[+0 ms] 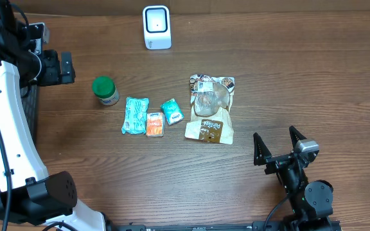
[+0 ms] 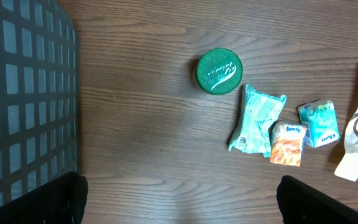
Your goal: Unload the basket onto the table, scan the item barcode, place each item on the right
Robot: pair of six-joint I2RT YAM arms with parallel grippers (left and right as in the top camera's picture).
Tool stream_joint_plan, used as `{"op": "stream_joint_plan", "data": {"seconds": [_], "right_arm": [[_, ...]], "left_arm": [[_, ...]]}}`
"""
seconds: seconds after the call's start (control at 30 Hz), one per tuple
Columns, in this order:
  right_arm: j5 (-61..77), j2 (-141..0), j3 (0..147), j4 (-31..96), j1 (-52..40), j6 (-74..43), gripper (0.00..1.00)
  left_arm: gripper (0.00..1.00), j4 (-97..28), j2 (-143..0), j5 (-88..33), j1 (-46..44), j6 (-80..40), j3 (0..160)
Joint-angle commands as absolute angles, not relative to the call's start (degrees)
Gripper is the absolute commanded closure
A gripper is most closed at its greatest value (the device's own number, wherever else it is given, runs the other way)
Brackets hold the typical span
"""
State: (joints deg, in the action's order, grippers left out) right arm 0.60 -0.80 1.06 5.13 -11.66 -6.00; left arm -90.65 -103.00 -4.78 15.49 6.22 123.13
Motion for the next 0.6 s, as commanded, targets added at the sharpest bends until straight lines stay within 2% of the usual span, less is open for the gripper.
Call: {"op": "stream_joint_plan", "data": {"seconds": [0.0, 0.33, 0.57], "right_arm": [[0.1, -0.3, 0.5, 4.8, -11.5, -6.2, 0.0], [0.1, -0.3, 0.5, 4.8, -11.6, -6.2, 0.0], [6.3, -0.3, 0.5, 4.4, -11.6, -6.2, 0.0]], "left_arm": [[0.0, -90.5, -103.6, -5.8, 15.4, 7.3, 122.9], [0.0, -90.1, -103.6, -5.4, 15.4, 7.4, 122.9], [0.0, -88.5, -103.6, 2.1, 15.4, 7.5, 122.9]]}}
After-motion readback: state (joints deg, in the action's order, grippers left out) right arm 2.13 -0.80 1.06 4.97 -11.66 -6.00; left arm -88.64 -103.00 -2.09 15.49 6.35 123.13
